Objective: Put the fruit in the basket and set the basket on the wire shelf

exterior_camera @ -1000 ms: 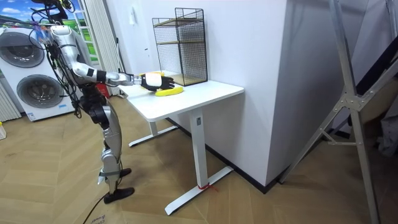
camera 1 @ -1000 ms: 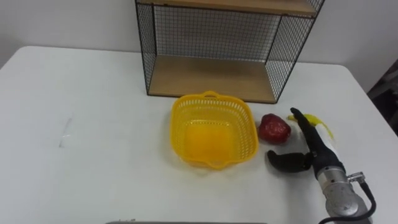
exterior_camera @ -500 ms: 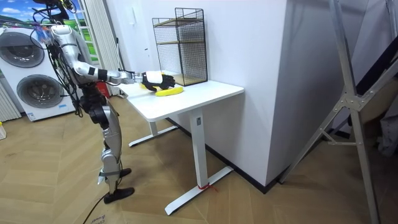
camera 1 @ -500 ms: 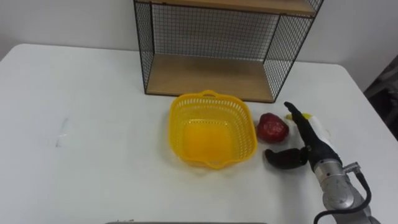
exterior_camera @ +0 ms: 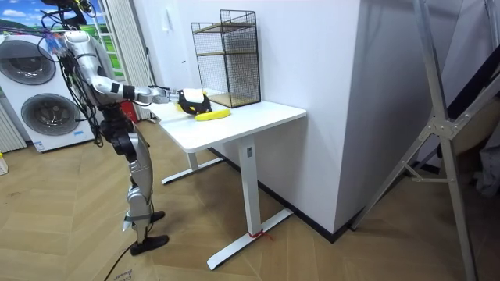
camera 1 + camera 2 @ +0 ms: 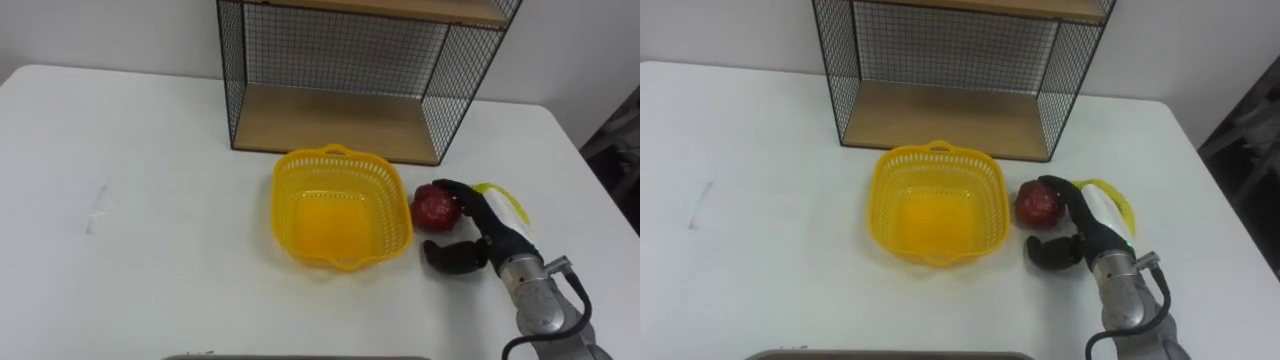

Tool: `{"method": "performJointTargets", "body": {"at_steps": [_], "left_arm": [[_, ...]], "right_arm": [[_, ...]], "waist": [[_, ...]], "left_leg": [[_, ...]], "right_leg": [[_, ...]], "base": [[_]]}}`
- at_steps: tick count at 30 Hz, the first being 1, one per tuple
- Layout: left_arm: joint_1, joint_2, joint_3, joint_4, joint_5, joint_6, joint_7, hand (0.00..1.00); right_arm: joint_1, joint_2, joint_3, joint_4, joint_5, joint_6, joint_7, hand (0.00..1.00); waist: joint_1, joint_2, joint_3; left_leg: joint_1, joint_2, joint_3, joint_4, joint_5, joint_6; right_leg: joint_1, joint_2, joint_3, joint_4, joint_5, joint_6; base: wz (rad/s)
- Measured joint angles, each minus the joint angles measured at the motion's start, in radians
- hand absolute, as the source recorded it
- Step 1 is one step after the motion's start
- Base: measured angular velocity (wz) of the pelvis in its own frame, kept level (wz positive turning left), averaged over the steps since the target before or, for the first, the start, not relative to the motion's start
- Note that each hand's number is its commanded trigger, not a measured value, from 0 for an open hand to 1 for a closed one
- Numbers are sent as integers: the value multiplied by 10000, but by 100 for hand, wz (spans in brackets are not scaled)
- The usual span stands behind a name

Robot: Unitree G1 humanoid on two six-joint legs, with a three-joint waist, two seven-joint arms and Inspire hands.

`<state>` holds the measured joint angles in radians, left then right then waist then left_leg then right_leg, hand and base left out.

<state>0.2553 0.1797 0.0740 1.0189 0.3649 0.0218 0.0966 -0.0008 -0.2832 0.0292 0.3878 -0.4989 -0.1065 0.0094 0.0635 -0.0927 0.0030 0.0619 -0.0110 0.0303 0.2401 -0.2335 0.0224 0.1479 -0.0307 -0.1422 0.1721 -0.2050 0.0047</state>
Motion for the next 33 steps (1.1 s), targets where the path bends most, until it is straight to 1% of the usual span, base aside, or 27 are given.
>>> {"method": "performJointTargets", "body": {"at_steps": [2, 3, 4, 6, 8, 14, 20, 23, 27, 29, 32, 33], "left_arm": [[-1, 0, 1, 0, 0, 13, -8, 0], [-8, 0, -2, 0, 0, 13, -13, 0], [-21, 1, -2, -3, 0, 13, -15, 0], [-20, 1, 1, -82, 0, 13, -17, 0], [-13, 0, 2, -182, 1, 13, -18, 0], [-67, 0, -4, -242, 3, 14, -10, 0], [-131, 0, -17, -266, 2, 15, -8, 0], [-129, 2, -47, -185, -2, 17, 28, 0], [-37, -3, -159, -172, 4, 34, 91, 0], [60, -4, -140, -174, 9, 33, 92, 0], [172, -13, -119, -166, 235, 41, 111, 0], [249, -20, -121, -165, 233, 44, 131, 0]], "right_arm": [[-24, -5, 89, -30, -133, 3, 113, 100], [-113, -10, 139, -28, -333, 72, 110, 100], [-235, -30, 172, -10, -440, 231, 153, 100], [-322, -44, 178, -9, -521, 350, 257, 100], [-343, -72, 175, -10, -522, 372, 312, 100], [-367, -133, 266, -62, -527, 428, 404, 100], [-365, -144, 280, -46, -492, 429, 366, 100], [-359, -187, 277, 192, 138, 415, 290, 100], [-166, -161, 171, 283, 1468, 417, 105, 100], [-64, -112, 44, 308, 1854, 400, 30, 100], [124, 75, -244, 424, 2815, 383, -2, 100], [152, 132, -308, 457, 3062, 380, -3, 100]], "waist": [[1, 5, 0], [13, 14, 0], [41, 23, -2], [141, 31, -4], [219, 32, -4], [228, 53, -7], [225, 214, -7], [228, 293, -2], [198, 396, -15], [168, 426, -23], [101, 420, -23], [14, 415, -25]], "left_leg": [[-9, -2, -31, 10, 0, -1], [-16, -3, -43, 16, -1, -1], [-19, -2, -46, 17, -1, -1], [-42, -2, -60, 13, -1, -2], [-69, -4, -86, 14, -1, -2], [-67, -8, -102, 17, -1, -2], [-10, -9, -99, 22, -1, -2], [85, -6, -95, 5, -1, -2], [102, -7, -86, -11, -1, -2], [119, -10, -94, -18, -1, -2], [143, -24, -156, -21, 0, -2], [134, -30, -192, -22, 0, -2]], "right_leg": [[-21, 0, -31, -6, 0, 0], [-21, -1, -46, -6, 0, 0], [-26, 0, -51, -7, 0, 0], [-43, 4, -61, -11, 0, 0], [-54, 5, -86, -20, 0, 0], [-46, 3, -103, -25, 0, 0], [13, -1, -104, -21, 0, 0], [87, -2, -99, -32, 1, 0], [109, -8, -122, -35, 1, 1], [146, -13, -178, -34, 1, 1], [254, -12, -236, -48, 0, 2], [256, -13, -261, -46, 0, 3]], "base": [[4], [0], [0], [0], [4], [1], [0], [0], [1], [5], [9], [7]]}}
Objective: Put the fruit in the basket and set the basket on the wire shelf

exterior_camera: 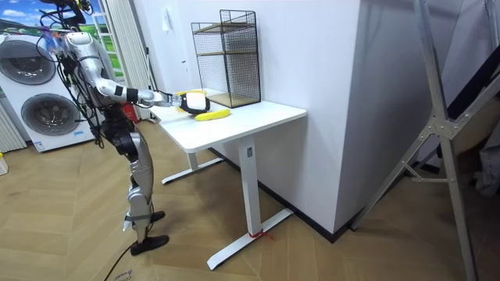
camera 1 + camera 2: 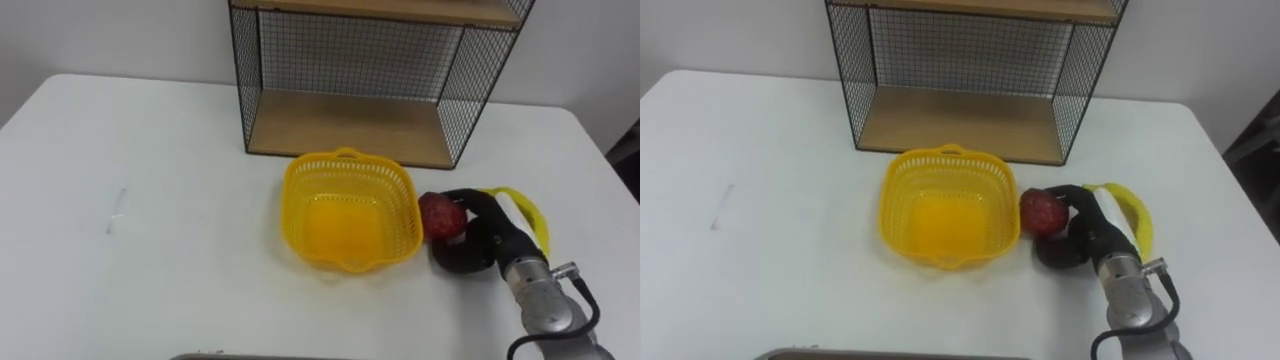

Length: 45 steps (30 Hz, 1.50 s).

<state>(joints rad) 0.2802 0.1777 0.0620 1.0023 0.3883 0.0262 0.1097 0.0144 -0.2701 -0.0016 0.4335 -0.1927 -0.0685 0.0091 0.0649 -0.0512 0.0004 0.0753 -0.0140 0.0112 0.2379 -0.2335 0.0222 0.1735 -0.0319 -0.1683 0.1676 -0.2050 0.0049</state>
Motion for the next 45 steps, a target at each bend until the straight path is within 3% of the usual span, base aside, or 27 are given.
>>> {"method": "performJointTargets", "body": {"at_steps": [10, 21, 26, 30, 31, 35, 40, 45], "left_arm": [[178, -5, -20, -7, -2, 122, 148, 0], [178, -20, 142, -10, -13, 108, 142, 0], [190, -40, 140, -9, -23, 106, 142, 0], [142, -55, 146, -4, -25, 97, 183, 0], [97, -61, 142, -4, -38, 64, 183, 0], [81, -82, 141, 66, -26, -47, 186, 0], [86, -87, 127, 81, -30, -46, 186, 0], [118, -86, 0, 72, -44, -46, 347, 0]], "right_arm": [[211, 179, -60, 183, 1166, -402, -149, 100], [414, 179, -325, 185, 2216, -397, -377, 100], [430, 178, -320, -530, 2337, -285, -490, 100], [435, 176, -315, -1556, 2408, -286, -616, 100], [435, 175, -315, -1844, 2478, -286, -606, 100], [436, 146, -310, -2662, 2460, -286, -490, 100], [436, 40, -278, -3704, 2239, -276, -395, 100], [431, 32, -76, -4136, 1884, -274, -271, 100]], "waist": [[-424, -40, -27], [-449, 2, -33], [-426, 123, -95], [-388, 297, -89], [-360, 315, -57], [-345, 312, -21], [-296, 155, 21], [-280, 42, -7]], "left_leg": [[-11, -2, 29, 46, 1, 2], [-19, 7, 99, 160, 2, 4], [-66, 13, 188, 155, 4, 7], [80, 21, 234, 37, 10, 13], [75, 31, 258, 22, 11, 11], [67, 31, 283, -3, 10, 11], [-68, 28, 294, -14, 11, 12], [-179, 28, 315, -4, 11, 13]], "right_leg": [[18, -9, 11, 6, 0, 0], [-31, -13, 44, -5, -2, -3], [-99, -9, 156, 12, -1, -2], [17, -4, 183, 16, 3, 4], [-5, 1, 198, 17, 3, 4], [-23, 4, 262, 13, 3, 4], [-185, 3, 274, 31, 3, 4], [-314, -1, 270, 33, 7, 8]], "base": [[0], [0], [-5], [-1], [0], [-1], [0], [0]]}}
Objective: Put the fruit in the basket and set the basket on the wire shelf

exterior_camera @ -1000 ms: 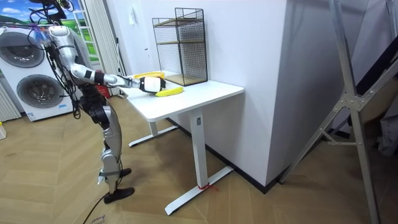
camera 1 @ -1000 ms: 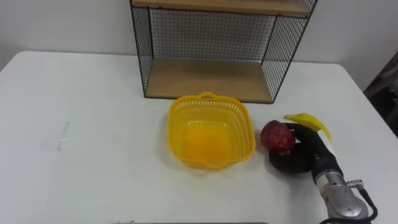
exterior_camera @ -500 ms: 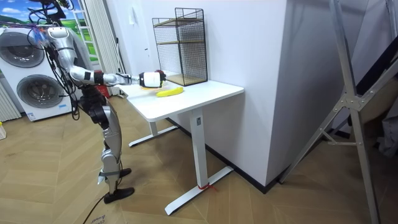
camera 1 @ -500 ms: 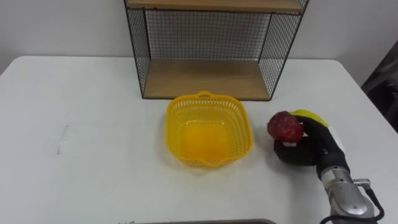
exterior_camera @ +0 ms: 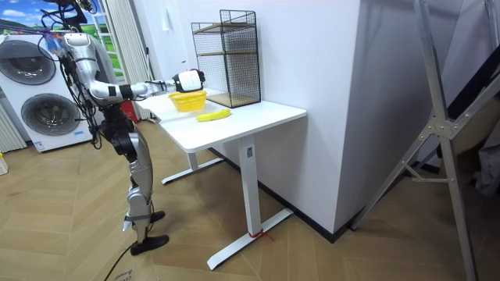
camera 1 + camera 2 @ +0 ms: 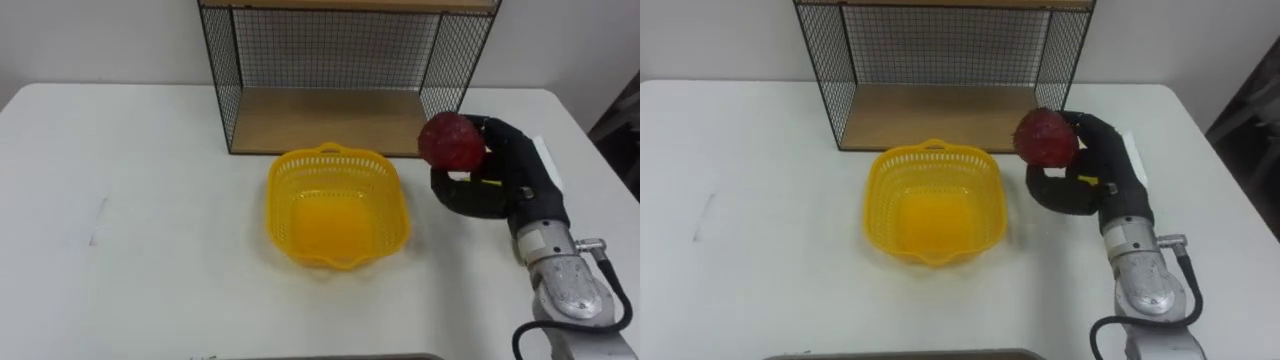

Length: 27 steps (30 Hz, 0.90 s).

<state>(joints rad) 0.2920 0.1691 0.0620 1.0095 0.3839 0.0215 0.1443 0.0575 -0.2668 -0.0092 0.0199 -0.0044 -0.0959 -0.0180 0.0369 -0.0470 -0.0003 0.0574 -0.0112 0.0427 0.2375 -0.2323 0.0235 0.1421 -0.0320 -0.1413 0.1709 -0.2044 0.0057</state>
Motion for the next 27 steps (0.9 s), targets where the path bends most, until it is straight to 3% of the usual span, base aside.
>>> {"method": "performJointTargets", "body": {"at_steps": [6, 12, 14, 15, 16, 27], "left_arm": [[-181, 5, -75, -86, 10, 3, 5, 0], [-396, 5, -93, -82, 13, 2, 1, 0], [-431, 6, -99, -82, 14, 2, 4, 0], [-472, 6, -112, -78, 9, 1, 5, 0], [-485, 6, -120, -74, 9, 2, 7, 0], [-601, 4, -290, -72, 13, 2, 21, 0]], "right_arm": [[-2, -14, 366, 0, -1448, 33, 388, 100], [-9, -77, 783, -439, -2599, 259, 1001, 100], [-9, -76, 870, -621, -2856, 260, 1123, 80], [-10, -80, 906, -709, -2923, 260, 1184, 55], [-8, -99, 980, -757, -2944, 262, 1198, 0], [-10, -100, 1066, -793, -3155, 314, 1429, 0]], "waist": [[18, 9, -2], [264, -78, 15], [286, -106, 25], [343, -121, 33], [411, -131, 39], [543, -120, 57]], "left_leg": [[-90, -1, -5, 32, 5, 5], [-148, 9, 49, -4, 19, 8], [-157, 7, 48, -6, 18, 8], [-161, 6, 47, -6, 18, 9], [-153, 6, 54, -7, 18, 9], [-204, 7, 25, -5, 18, 8]], "right_leg": [[-81, -7, -19, -1, 0, 1], [-207, -5, 9, 9, 1, 0], [-207, -6, 8, 6, 1, 0], [-211, -7, 7, 1, 1, 1], [-220, -8, 7, -2, 1, 1], [-248, -8, -27, -4, 2, 1]], "base": [[0], [-3], [0], [0], [0], [0]]}}
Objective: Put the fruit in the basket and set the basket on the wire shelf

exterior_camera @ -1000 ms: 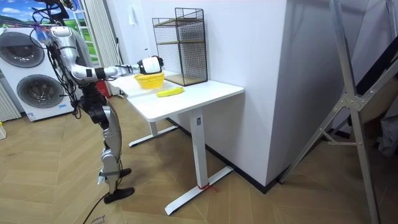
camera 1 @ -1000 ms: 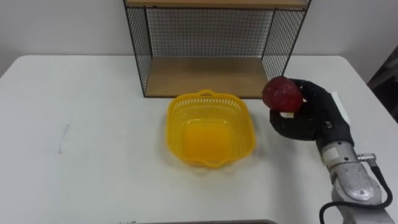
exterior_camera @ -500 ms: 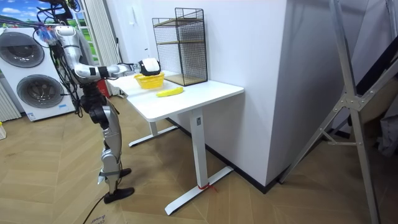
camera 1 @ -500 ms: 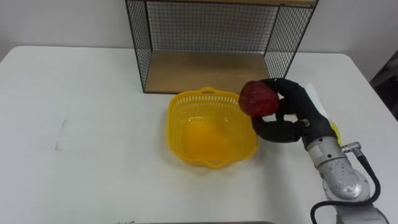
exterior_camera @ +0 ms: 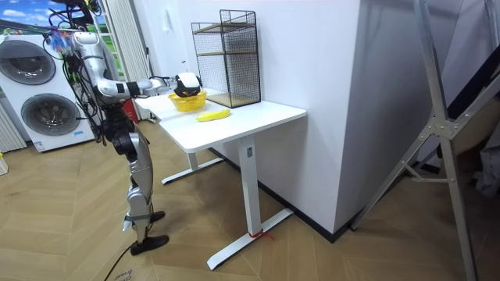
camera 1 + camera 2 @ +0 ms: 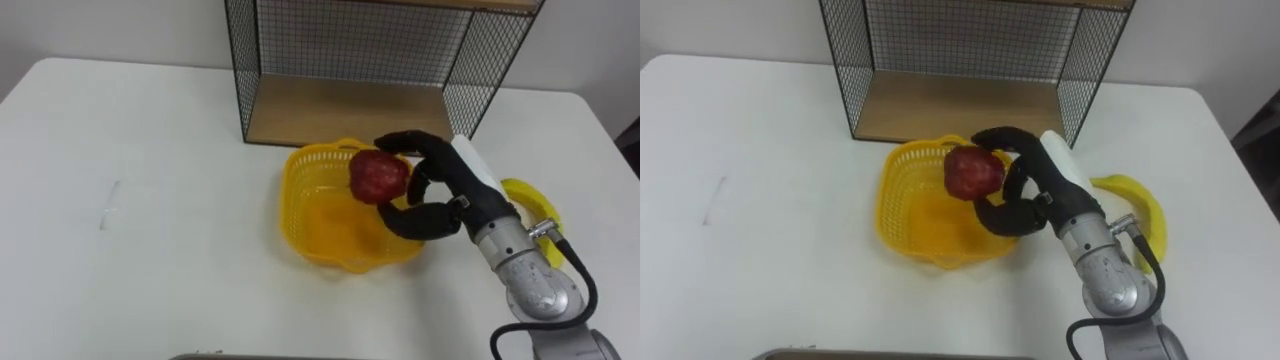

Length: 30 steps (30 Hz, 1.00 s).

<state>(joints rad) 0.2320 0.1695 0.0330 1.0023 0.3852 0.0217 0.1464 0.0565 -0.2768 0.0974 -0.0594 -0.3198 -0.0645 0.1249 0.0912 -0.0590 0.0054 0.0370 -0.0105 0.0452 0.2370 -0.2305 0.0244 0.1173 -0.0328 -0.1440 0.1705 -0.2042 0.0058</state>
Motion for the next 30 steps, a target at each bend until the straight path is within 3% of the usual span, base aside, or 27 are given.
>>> {"method": "performJointTargets", "body": {"at_steps": [30], "left_arm": [[58, 1, 50, -2, 23, 4, -20, 0]], "right_arm": [[-27, 8, -144, -24, 60, 0, 61, 0]], "waist": [[-89, 30, -9]], "left_leg": [[42, -13, -48, -1, 0, 1]], "right_leg": [[89, -8, -25, -1, 1, 1]], "base": [[0]]}}
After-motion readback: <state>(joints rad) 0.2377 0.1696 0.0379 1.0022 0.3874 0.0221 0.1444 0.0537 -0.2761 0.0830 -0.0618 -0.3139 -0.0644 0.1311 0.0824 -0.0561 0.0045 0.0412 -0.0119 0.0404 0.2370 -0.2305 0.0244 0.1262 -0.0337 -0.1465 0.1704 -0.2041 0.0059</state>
